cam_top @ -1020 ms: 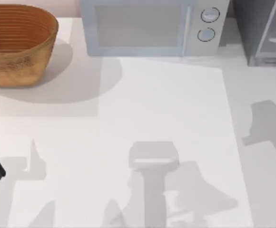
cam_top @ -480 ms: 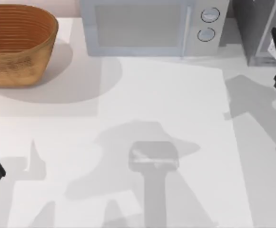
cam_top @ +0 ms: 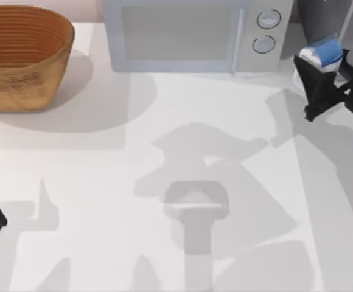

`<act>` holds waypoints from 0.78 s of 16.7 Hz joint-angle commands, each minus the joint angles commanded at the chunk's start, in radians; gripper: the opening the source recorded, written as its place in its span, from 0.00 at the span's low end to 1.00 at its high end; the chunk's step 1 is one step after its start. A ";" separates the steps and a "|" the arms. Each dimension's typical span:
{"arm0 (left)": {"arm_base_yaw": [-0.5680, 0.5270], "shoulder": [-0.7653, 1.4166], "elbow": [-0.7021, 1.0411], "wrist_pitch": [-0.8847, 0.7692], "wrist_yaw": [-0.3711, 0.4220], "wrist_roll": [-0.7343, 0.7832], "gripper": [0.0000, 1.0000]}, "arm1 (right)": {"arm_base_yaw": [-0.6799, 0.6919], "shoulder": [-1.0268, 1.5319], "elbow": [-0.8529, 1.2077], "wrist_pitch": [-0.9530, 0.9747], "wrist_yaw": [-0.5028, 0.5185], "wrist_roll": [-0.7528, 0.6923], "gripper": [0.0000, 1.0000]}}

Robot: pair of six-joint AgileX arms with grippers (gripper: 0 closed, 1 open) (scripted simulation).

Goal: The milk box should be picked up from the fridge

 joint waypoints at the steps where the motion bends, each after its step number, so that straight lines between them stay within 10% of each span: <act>1: 0.000 0.000 0.000 0.000 0.000 0.000 1.00 | 0.005 0.071 0.021 0.040 -0.015 0.001 0.00; 13: 0.000 0.000 0.000 0.000 0.000 0.000 1.00 | 0.035 0.459 0.174 0.308 -0.117 -0.007 0.00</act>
